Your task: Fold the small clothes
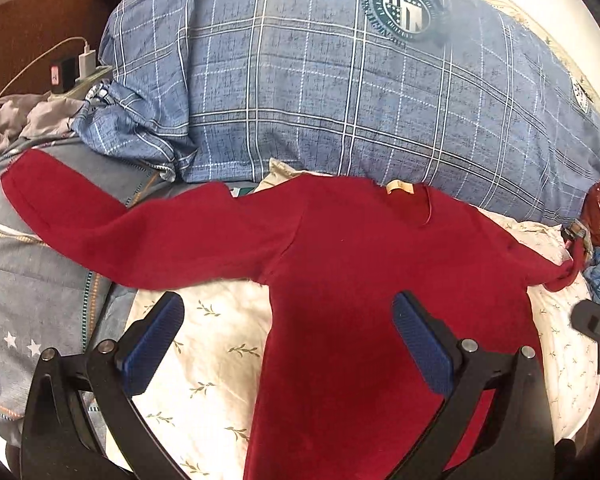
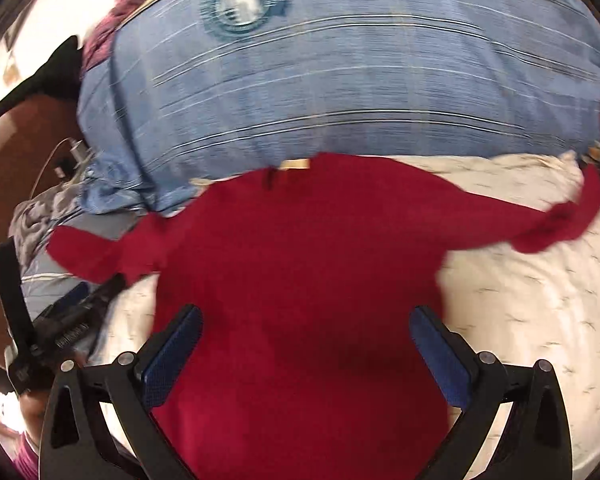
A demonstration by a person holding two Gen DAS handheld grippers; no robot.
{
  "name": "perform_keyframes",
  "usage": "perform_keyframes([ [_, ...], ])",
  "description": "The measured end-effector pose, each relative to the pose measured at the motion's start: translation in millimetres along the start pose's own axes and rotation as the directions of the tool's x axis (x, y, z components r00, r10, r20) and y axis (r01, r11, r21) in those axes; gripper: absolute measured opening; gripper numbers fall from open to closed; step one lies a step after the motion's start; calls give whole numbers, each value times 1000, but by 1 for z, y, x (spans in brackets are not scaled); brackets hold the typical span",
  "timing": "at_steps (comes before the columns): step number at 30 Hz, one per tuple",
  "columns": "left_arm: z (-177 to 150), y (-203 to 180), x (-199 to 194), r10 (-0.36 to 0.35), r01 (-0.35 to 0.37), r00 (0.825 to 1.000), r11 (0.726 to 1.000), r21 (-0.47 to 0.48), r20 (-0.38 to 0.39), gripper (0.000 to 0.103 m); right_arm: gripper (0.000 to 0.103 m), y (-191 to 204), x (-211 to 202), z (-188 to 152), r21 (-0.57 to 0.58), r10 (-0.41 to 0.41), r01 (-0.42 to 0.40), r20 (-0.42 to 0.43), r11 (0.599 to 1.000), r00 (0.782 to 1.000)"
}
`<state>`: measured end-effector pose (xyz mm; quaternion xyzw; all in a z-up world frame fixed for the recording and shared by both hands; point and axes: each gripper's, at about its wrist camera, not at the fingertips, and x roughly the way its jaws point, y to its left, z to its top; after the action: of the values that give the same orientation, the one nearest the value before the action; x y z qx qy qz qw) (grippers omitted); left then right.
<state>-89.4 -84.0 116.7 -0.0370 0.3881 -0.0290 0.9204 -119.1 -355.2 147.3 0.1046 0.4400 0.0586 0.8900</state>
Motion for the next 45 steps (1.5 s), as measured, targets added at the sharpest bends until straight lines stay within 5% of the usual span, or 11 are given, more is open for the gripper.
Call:
perform_keyframes([
  [7, -2, -5, 1, 3, -3, 1000, 1000, 7, 1, 103, 103, 26, 26, -4, -30, -70, 72, 49, 997, 996],
  [17, -13, -13, 14, -9, 9, 1000, 1000, -3, -17, 103, 103, 4, 45, -14, -37, -179, 183, 91, 982, 980],
  [45, -21, -16, 17, -2, 2, 1000, 1000, 4, -24, 103, 103, 5, 57, -20, -55, -214, 218, 78, 974, 974],
])
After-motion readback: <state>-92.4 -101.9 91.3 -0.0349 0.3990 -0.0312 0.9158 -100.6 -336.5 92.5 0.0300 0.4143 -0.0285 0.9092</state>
